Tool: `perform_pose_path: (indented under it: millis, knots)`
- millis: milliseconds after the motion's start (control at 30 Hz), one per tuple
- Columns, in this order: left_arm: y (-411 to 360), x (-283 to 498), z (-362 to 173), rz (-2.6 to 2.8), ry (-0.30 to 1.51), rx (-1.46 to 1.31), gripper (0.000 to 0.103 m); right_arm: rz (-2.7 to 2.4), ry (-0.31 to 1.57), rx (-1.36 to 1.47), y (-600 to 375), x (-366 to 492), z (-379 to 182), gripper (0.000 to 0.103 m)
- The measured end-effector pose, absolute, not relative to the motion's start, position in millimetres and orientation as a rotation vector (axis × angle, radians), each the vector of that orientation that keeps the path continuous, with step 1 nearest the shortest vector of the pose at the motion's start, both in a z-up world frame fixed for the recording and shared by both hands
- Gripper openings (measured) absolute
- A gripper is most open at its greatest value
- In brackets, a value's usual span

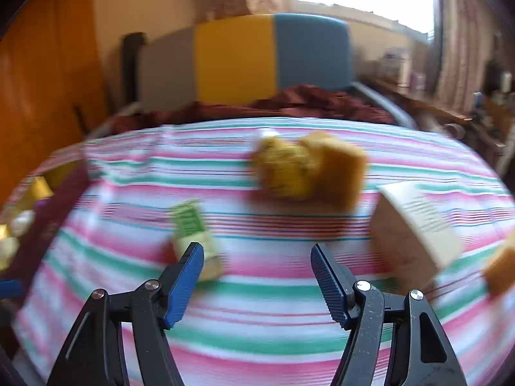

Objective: Organize objects
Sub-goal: 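Grasp the green-and-white box with the left tool, then grasp the yellow knitted bundle with the right tool while the left tool holds the box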

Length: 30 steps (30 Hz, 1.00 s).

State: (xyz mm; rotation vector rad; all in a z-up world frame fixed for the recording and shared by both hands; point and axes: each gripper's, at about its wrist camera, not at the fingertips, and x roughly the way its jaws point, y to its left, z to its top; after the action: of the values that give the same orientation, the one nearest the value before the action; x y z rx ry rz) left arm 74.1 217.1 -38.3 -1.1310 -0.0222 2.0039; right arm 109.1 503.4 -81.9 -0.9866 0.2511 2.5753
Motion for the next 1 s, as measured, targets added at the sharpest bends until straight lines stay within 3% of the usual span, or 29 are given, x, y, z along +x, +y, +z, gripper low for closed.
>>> perform_pose_path:
  millis: [233, 800, 933, 1000]
  knots:
    - [268.5, 58.6, -34.7, 1.993, -0.043, -1.154, 0.056, 2.358, 0.2, -0.949, 540.5, 121.0, -95.7, 0.07]
    - [422.7, 8.8, -82.9, 2.043, 0.057, -1.375, 0.061, 2.237, 0.366, -0.9, 568.1, 141.7, -117.2, 0.07]
    - [425.3, 12.3, -85.9, 2.081, 0.129, -1.321, 0.057, 2.239, 0.382, -0.9, 568.8, 140.5, -118.9, 0.07]
    - [419.6, 12.5, -86.8, 2.085, 0.169, -1.278, 0.045, 2.238, 0.38, -0.899, 568.0, 140.2, -119.0, 0.07]
